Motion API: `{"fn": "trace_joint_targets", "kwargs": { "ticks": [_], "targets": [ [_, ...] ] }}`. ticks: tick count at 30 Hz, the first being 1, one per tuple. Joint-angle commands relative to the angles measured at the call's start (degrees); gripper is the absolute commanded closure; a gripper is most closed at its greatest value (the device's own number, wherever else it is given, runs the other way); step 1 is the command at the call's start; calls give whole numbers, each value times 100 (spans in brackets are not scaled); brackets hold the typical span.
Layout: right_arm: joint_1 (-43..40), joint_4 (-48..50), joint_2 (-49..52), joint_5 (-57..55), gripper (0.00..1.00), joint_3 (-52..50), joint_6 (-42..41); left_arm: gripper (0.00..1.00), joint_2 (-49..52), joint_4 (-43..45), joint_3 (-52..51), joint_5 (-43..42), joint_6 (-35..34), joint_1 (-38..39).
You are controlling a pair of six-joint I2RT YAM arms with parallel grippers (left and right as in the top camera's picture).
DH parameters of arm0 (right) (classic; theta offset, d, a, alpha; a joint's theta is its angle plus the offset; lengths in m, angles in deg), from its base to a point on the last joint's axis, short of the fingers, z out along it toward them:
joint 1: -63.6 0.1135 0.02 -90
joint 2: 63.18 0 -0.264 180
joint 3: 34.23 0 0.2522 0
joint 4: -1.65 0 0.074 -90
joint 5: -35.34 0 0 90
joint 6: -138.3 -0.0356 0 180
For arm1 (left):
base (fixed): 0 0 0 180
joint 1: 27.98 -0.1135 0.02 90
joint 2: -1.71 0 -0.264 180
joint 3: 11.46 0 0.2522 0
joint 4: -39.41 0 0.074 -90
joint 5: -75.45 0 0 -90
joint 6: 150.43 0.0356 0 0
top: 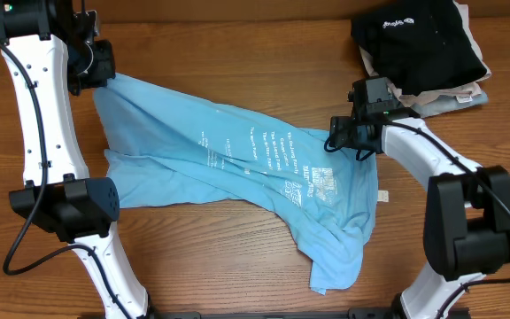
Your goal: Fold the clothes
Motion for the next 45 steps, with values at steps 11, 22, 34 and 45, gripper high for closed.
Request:
{"fn": "trace_joint_targets", "kwargs": {
  "ticks": [11, 22, 34, 45],
  "targets": [
    [-11, 17, 345, -70, 83, 28, 92, 96, -85, 28, 120, 151, 127, -7],
    [-17, -1147, -824, 140, 96, 1137, 321, 96, -153, 186, 131, 28, 101, -7],
    [463, -3847, -1759, 1884, 96, 1790, 629, 96, -160, 232, 129, 37, 125, -66],
    [3167, -3980, -1759, 2343, 87, 116, -85, 96, -160, 225, 74, 35, 122, -76]
  ]
}}
